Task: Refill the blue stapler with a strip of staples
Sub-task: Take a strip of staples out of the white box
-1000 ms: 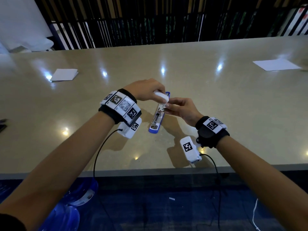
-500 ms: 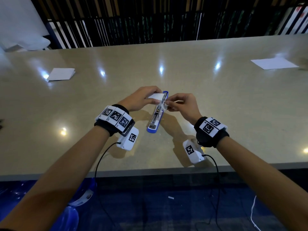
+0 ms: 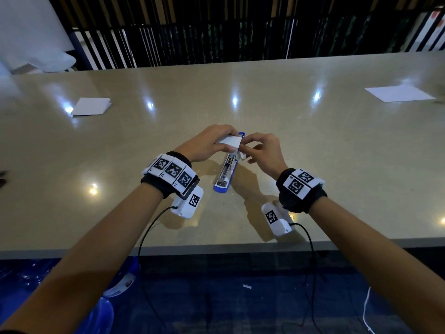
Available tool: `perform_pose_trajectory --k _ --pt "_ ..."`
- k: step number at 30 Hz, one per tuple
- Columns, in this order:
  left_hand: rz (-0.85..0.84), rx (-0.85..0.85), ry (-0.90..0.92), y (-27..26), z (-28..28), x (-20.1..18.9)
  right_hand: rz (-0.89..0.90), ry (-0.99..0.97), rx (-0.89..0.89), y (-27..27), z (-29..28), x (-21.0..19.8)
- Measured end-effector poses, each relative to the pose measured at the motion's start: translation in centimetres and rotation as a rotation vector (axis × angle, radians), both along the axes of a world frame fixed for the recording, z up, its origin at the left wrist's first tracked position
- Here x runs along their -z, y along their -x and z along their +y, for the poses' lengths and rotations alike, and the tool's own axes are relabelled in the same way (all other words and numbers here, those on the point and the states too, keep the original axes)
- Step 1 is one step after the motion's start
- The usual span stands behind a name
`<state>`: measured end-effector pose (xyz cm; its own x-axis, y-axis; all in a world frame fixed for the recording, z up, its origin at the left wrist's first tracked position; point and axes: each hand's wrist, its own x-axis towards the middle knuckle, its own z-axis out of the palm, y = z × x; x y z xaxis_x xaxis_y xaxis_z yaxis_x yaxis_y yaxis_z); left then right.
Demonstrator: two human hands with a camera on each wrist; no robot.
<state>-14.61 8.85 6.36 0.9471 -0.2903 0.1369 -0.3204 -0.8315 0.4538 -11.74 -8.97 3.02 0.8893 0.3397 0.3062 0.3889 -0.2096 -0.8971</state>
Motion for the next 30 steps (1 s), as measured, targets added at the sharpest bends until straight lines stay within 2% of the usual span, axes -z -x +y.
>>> perform_pose_trajectory --k 5,11,23,30 --pt "-0.002 0.007 -0.022 0.0 -0.2 -0.4 0.023 -0.048 0.021 -0.2 0.1 0.3" --pt "-0.013 0.02 0.032 0.1 -0.1 -0.7 0.052 -0.07 -0.017 -0.2 -0.2 0.3" --pt "-0.025 0.005 -0.049 0.2 -0.6 -0.9 -0.121 -0.01 0.055 -0.1 0.3 0.8" --pt "0.014 -0.044 0.026 1.3 0.1 -1.0 -0.016 -0.067 0.037 0.1 -1.0 0.8"
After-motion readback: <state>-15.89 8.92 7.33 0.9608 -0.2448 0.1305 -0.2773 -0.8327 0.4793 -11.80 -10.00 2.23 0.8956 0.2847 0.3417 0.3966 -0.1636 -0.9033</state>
